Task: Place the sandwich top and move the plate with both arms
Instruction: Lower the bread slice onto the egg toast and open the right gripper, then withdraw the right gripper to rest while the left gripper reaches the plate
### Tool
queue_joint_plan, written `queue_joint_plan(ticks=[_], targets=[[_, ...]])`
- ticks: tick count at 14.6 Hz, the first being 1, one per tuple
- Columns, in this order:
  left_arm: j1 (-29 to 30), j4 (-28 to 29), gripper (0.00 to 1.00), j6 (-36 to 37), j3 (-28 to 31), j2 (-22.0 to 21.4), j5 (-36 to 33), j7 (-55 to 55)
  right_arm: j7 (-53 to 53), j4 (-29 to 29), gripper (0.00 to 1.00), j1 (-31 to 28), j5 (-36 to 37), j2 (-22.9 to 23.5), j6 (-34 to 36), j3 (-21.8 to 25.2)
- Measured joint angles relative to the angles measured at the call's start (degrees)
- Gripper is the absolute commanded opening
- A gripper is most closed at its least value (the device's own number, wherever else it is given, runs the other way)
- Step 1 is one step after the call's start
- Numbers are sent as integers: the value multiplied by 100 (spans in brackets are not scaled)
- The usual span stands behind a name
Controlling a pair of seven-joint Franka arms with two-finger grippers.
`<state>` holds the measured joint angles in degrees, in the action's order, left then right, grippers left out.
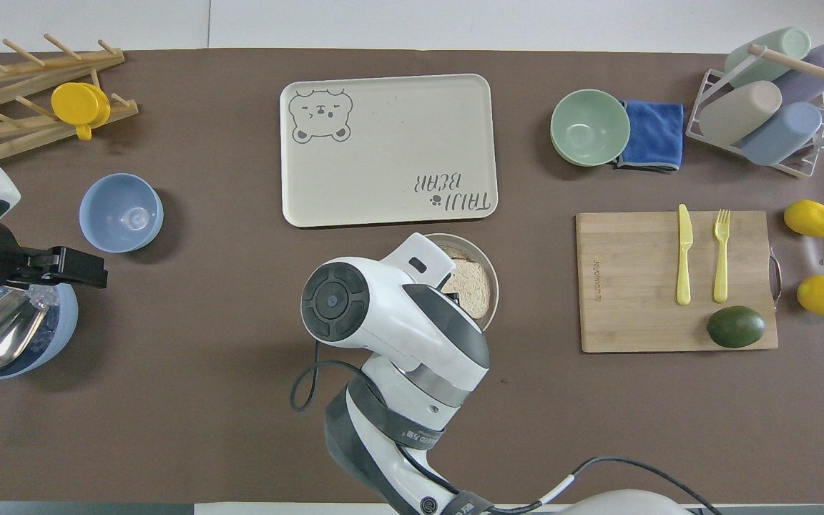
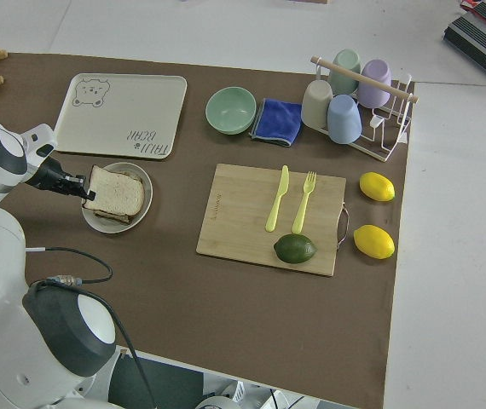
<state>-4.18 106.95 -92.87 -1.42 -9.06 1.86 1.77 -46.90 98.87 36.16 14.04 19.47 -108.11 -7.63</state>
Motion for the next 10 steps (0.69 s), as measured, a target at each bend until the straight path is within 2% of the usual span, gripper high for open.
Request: queue_joint_plan(ticks=[4, 7, 10], targets=[[2, 212, 100, -297, 6, -24, 330, 1, 0, 130, 0, -53, -394, 0, -463, -1], [2, 382, 100, -453, 14, -49, 490, 1, 0, 234, 36, -87, -624, 1, -717, 0], [3, 465, 100, -535, 19, -72, 570, 1, 0, 253, 59, -136, -669, 1, -780, 0]])
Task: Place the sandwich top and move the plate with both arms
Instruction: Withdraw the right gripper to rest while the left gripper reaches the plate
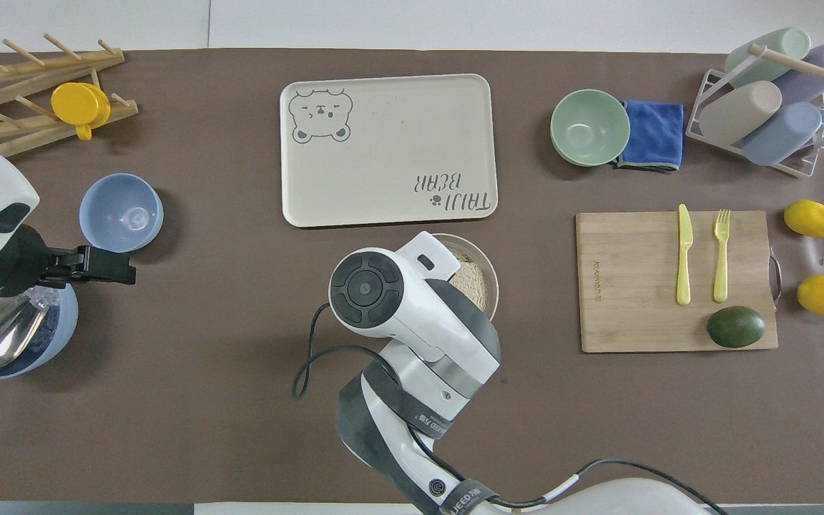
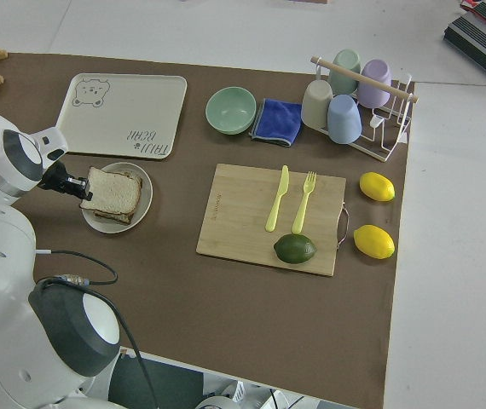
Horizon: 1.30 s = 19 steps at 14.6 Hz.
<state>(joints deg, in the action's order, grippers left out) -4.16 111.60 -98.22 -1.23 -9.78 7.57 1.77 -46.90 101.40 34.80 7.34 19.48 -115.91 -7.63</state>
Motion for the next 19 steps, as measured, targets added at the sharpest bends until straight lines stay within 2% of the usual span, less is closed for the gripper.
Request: queue_joint_plan(ticks=[1, 5, 6, 7, 9, 13, 16, 19], targets=[[0, 31, 100, -13, 1, -3, 48, 0, 0, 1, 77, -2, -7, 0, -33, 0], [0, 145, 100, -154, 1, -4, 134, 0, 0, -51, 83, -29, -13, -13, -183, 0], [0, 161, 100, -185, 1, -4, 173, 0, 0, -90, 97, -85, -13, -40, -183, -1], [0, 184, 100, -234, 1, -4, 248, 0, 28, -127, 100, -193, -13, -112, -172, -2], [-3, 243, 100, -366, -2, -4, 478, 0, 254, -209, 100, -559, -40, -416, 109, -2], [-132, 555, 100, -867, -39, 2, 1068, 15, 1265, -428, 100, -1740, -411, -1327, 1276, 14], [-653, 808, 100, -1348, -60, 100, 1475, 227, 2106, -536, 100, -2699, -890, -1976, 2111, 44], [-1311, 887, 100, -2016, -78, 482, 1669, 631, 2474, -814, 100, -3077, -958, -2299, 2763, 167]])
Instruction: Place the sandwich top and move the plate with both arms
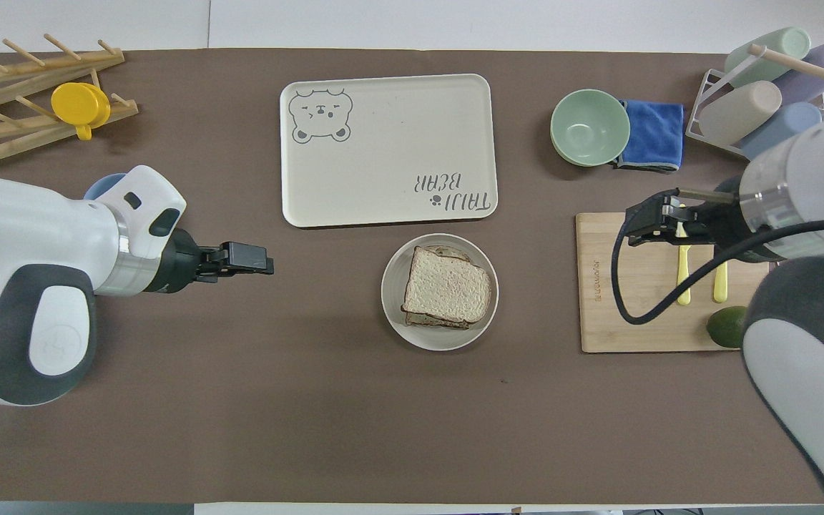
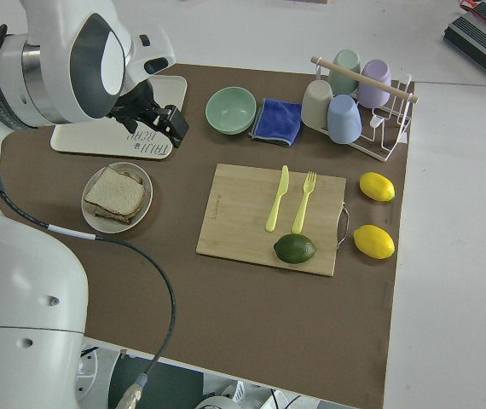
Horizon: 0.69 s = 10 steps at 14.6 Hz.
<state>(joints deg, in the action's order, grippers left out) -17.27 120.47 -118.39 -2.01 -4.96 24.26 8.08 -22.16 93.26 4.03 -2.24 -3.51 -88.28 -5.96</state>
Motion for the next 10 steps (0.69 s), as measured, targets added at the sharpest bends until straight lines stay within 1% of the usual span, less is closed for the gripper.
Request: queue_joint_plan(ticks=[3, 5, 7, 8, 9, 10], targets=[[-622, 27, 100, -863, -9, 626, 61, 356, 341, -50, 100, -192, 22, 22, 178, 123], [-942, 55, 100, -1290, -11, 1029, 162, 429, 798, -34, 100, -169, 55, 77, 306, 520], [-1173, 157, 100, -1774, -9, 1325, 387, 488, 1328, -8, 100, -190, 108, 127, 321, 955], [-1290, 224, 98, -2070, -10, 1445, 470, 523, 1459, 1, 100, -198, 154, 151, 326, 1102], [-1395, 266, 93, -2279, -8, 1555, 503, 574, 1513, -2, 100, -198, 193, 191, 329, 1179], [-1472, 283, 91, -2379, -8, 1641, 515, 606, 1521, -13, 100, -194, 220, 241, 348, 1198]])
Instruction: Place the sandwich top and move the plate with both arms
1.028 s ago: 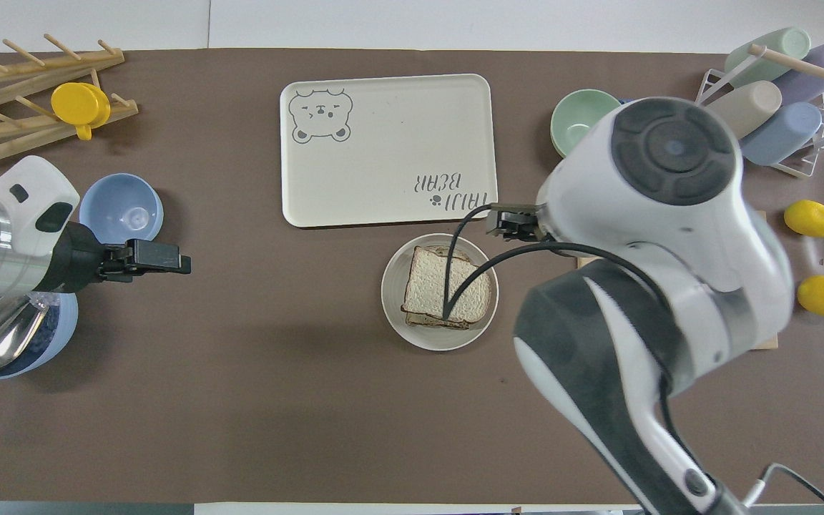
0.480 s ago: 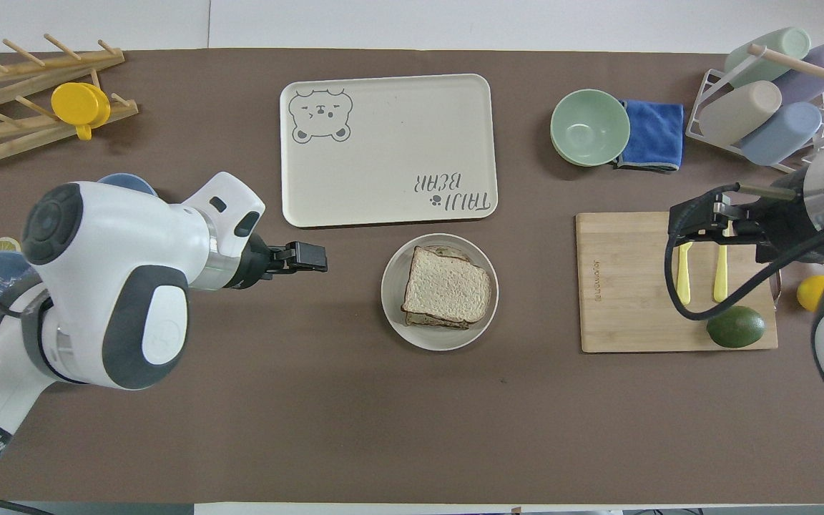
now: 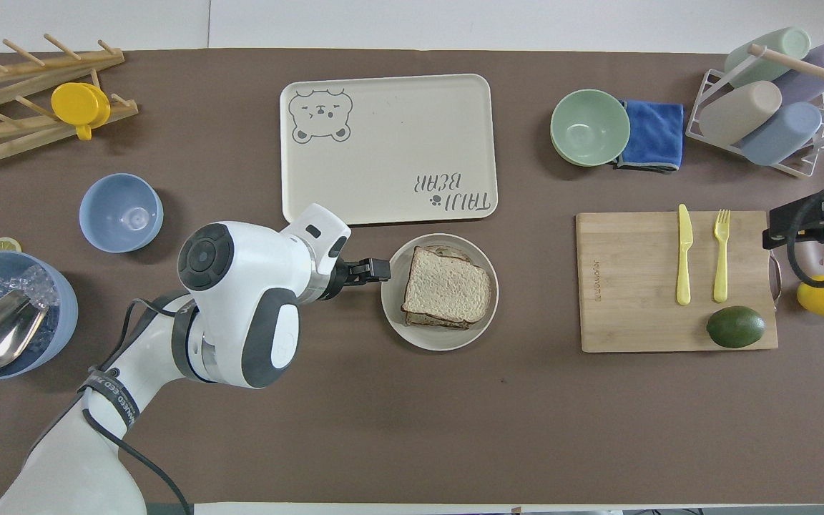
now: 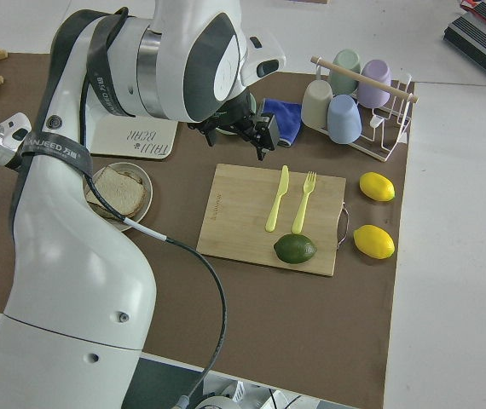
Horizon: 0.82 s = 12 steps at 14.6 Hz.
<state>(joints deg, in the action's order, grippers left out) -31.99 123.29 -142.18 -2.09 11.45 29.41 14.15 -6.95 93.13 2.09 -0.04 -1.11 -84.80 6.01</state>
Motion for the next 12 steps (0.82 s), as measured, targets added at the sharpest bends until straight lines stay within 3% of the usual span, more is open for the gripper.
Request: queue_joint_plan(ticks=[12], targets=[[-367, 5, 54, -34, 10, 152, 10, 275, 859, -119, 100, -173, 89, 53, 397, 84]])
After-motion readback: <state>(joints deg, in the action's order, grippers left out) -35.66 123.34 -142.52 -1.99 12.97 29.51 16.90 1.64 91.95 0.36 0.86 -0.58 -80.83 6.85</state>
